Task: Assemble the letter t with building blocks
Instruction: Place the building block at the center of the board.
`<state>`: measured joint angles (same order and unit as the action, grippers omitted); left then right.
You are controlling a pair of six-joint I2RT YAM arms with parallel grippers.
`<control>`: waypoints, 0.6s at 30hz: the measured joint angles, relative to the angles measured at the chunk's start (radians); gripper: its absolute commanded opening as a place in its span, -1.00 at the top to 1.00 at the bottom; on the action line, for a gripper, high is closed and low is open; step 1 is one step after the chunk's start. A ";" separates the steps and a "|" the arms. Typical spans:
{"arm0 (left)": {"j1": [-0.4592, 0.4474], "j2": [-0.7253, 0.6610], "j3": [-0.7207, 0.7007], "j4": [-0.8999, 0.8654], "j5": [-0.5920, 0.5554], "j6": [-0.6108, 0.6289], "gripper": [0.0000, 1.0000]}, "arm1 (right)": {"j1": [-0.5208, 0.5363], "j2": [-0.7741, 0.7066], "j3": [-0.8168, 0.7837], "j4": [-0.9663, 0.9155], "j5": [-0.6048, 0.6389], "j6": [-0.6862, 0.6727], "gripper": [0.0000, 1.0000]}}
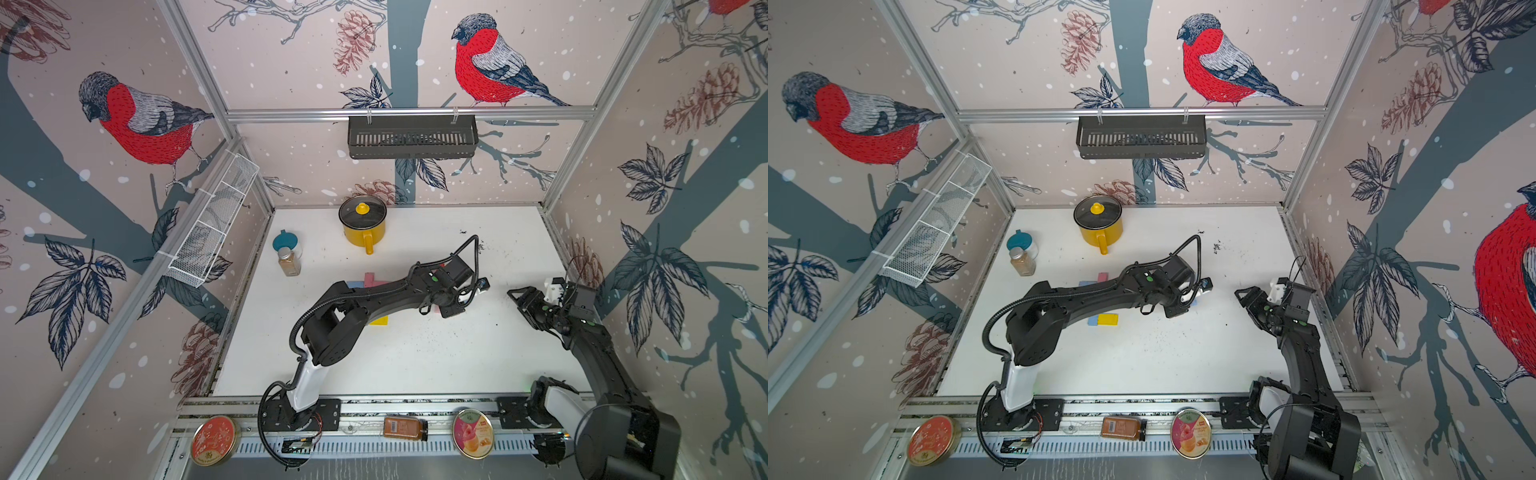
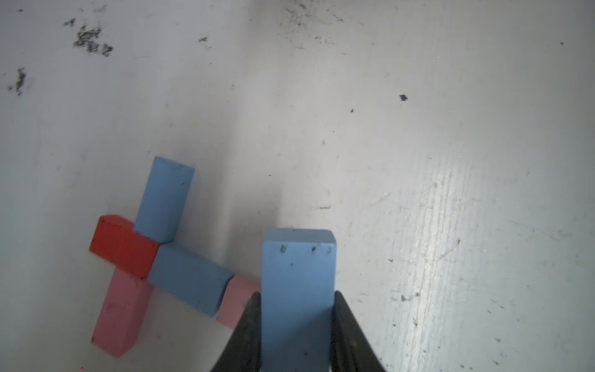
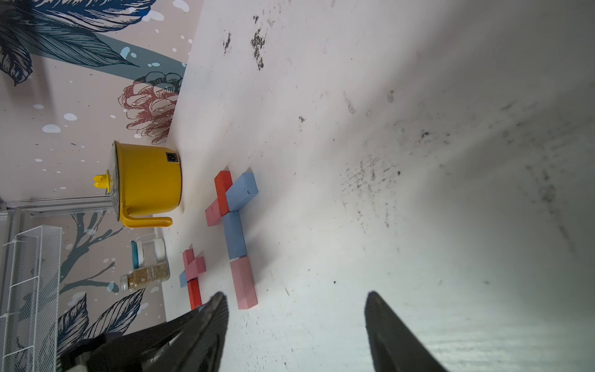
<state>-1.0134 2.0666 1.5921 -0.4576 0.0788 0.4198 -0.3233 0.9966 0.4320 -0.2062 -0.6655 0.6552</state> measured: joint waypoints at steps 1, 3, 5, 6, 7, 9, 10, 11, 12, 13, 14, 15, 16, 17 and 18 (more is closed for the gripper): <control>-0.009 0.024 0.022 -0.013 0.007 0.017 0.66 | 0.000 0.003 -0.010 0.006 -0.004 0.000 -0.06; -0.021 0.066 0.067 -0.030 0.026 0.048 0.65 | 0.000 0.006 -0.026 0.015 -0.011 0.003 -0.02; -0.027 0.106 0.110 -0.047 0.042 0.076 0.65 | 0.000 0.008 -0.041 0.029 -0.016 0.003 0.06; -0.027 0.121 0.123 -0.051 0.045 0.086 0.65 | 0.000 0.010 -0.047 0.034 -0.019 0.003 0.09; -0.026 0.137 0.138 -0.061 0.044 0.098 0.65 | 0.003 0.013 -0.054 0.040 -0.022 0.003 0.14; -0.026 0.165 0.163 -0.077 0.043 0.114 0.65 | 0.015 0.021 -0.064 0.050 -0.022 0.003 0.26; -0.026 0.179 0.176 -0.085 0.044 0.124 0.65 | 0.024 0.028 -0.069 0.058 -0.022 0.003 0.32; -0.027 0.190 0.187 -0.093 0.044 0.134 0.65 | 0.032 0.035 -0.075 0.067 -0.023 0.004 0.38; -0.027 0.200 0.195 -0.100 0.044 0.139 0.65 | 0.041 0.042 -0.080 0.075 -0.024 0.004 0.43; -0.027 0.210 0.204 -0.107 0.043 0.148 0.66 | 0.052 0.050 -0.085 0.085 -0.024 0.006 0.49; -0.027 0.217 0.210 -0.111 0.042 0.154 0.65 | 0.064 0.056 -0.090 0.094 -0.024 0.015 0.51; -0.027 0.222 0.215 -0.115 0.038 0.158 0.65 | 0.075 0.062 -0.096 0.104 -0.024 0.026 0.52; -0.027 0.226 0.217 -0.121 0.026 0.163 0.65 | 0.089 0.068 -0.103 0.117 -0.024 0.026 0.52; -0.026 0.229 0.219 -0.124 0.023 0.166 0.65 | 0.105 0.072 -0.109 0.127 -0.023 0.031 0.52; -0.026 0.229 0.219 -0.125 0.022 0.168 0.65 | 0.122 0.075 -0.114 0.137 -0.021 0.040 0.52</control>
<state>-1.0393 2.2955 1.8107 -0.5827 0.1005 0.5880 -0.2008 1.0714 0.3180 -0.0696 -0.6865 0.6952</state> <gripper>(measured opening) 0.313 0.240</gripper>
